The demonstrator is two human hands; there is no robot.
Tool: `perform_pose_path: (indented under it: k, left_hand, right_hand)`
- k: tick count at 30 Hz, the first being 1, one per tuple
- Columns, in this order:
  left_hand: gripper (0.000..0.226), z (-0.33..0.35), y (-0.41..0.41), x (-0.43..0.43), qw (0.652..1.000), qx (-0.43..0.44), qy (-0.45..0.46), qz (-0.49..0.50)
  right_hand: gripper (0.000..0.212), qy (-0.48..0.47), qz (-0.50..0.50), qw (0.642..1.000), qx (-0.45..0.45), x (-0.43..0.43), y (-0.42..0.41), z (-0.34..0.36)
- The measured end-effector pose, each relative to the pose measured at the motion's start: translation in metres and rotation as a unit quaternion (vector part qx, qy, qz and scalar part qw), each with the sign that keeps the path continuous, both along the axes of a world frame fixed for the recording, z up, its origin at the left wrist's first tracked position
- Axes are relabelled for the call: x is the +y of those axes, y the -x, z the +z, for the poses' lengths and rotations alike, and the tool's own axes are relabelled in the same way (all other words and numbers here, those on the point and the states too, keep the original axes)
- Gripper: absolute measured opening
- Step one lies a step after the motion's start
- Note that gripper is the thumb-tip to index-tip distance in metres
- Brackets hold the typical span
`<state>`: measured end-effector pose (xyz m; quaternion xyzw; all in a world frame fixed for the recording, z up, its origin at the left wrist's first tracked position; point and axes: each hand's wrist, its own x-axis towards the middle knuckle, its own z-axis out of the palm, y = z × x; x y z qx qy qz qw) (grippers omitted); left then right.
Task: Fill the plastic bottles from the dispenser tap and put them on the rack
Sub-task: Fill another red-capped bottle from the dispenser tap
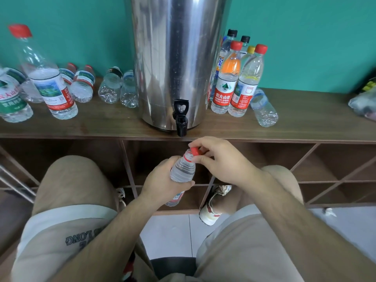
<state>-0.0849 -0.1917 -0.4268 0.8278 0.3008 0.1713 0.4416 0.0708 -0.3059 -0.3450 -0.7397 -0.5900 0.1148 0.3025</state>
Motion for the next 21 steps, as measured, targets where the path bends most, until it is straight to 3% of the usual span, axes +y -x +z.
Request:
perform_pose_path:
  k: [10, 17, 21]
  left_hand:
    - [0.058, -0.006, 0.007, -0.006, 0.999, -0.026, -0.003, -0.038]
    - [0.060, -0.004, 0.010, -0.002, 0.997, -0.013, 0.020, -0.076]
    - [0.053, -0.001, 0.011, -0.002, 0.996, -0.019, 0.011, -0.082]
  right_hand:
    - [0.035, 0.081, 0.098, 0.984, -0.125, -0.002, 0.012, 0.045]
    - [0.035, 0.129, 0.175, 0.949, -0.228, -0.002, 0.011, 0.065]
    - [0.037, 0.217, 0.136, 0.923, -0.286, 0.004, 0.010, 0.068]
